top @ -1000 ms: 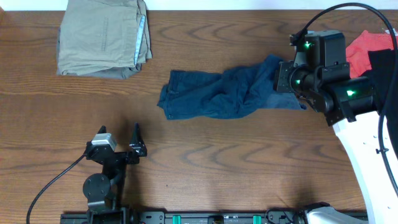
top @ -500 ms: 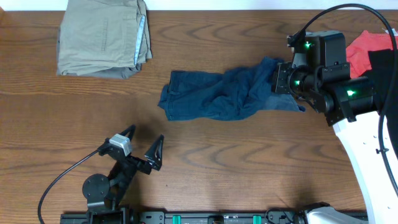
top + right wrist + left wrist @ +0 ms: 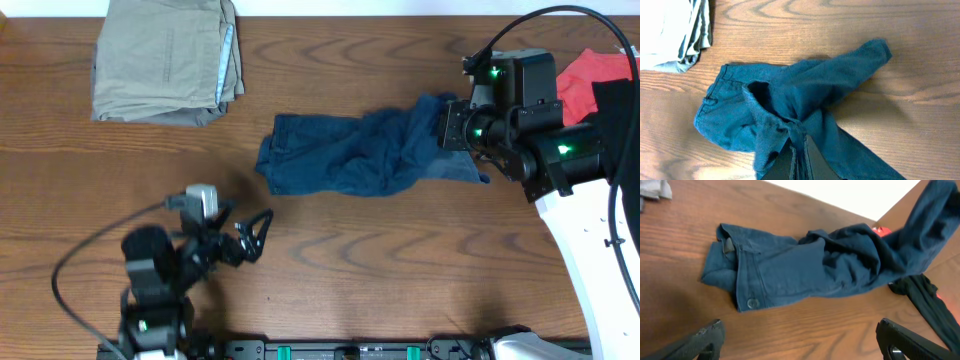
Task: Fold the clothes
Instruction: 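Grasp the trousers' left waistband edge with the left gripper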
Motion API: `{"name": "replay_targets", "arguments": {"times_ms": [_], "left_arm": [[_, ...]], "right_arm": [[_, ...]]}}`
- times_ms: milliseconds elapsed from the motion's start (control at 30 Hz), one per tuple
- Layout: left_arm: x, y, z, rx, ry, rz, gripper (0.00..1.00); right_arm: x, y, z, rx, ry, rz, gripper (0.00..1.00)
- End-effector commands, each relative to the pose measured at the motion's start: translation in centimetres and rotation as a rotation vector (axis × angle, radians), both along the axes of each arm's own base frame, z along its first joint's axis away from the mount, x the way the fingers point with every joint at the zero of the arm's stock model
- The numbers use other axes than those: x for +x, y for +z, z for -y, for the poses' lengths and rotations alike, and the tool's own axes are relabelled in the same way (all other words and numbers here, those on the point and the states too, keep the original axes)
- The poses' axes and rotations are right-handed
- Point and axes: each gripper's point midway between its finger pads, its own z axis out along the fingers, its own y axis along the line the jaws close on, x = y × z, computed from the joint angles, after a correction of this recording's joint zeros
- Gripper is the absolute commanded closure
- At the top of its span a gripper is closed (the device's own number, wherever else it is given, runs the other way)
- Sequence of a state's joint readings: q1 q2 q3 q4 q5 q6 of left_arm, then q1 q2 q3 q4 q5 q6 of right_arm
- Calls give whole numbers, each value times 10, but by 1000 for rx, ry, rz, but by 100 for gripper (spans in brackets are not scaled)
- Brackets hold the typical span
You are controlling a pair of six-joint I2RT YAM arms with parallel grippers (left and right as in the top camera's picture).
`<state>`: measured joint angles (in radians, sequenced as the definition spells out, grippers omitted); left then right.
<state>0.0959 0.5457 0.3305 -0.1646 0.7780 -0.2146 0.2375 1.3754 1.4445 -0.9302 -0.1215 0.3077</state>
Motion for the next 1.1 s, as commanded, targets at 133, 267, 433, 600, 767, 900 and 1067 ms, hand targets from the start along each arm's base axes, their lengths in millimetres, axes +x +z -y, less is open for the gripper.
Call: {"name": "replay_targets", "arguments": {"times_ms": [133,267,433,600,767,900,1067], "left_arm": [[33,-17,1,28,-61,-169,2],[37,-52,0,13,-63,-306,2],[42,-85,-1,0,-65,-415,2],[44,-114,2,-13,-75,-504,2],[51,-121,15,-22,-126,-479,2],[58,-118,29,-12,-166,-426,2],[61,-121,36,33,-172,-406,2]], "right_arm": [[0,10,4,9,-22,23,93],[0,9,5,6,-24,19,93],[0,9,5,8,-25,22,93],[0,9,5,7,-24,22,92],[2,6,4,5,-24,13,90],[4,-1,4,0,-24,-8,89],[7,-9,2,-5,-23,-31,89]]}}
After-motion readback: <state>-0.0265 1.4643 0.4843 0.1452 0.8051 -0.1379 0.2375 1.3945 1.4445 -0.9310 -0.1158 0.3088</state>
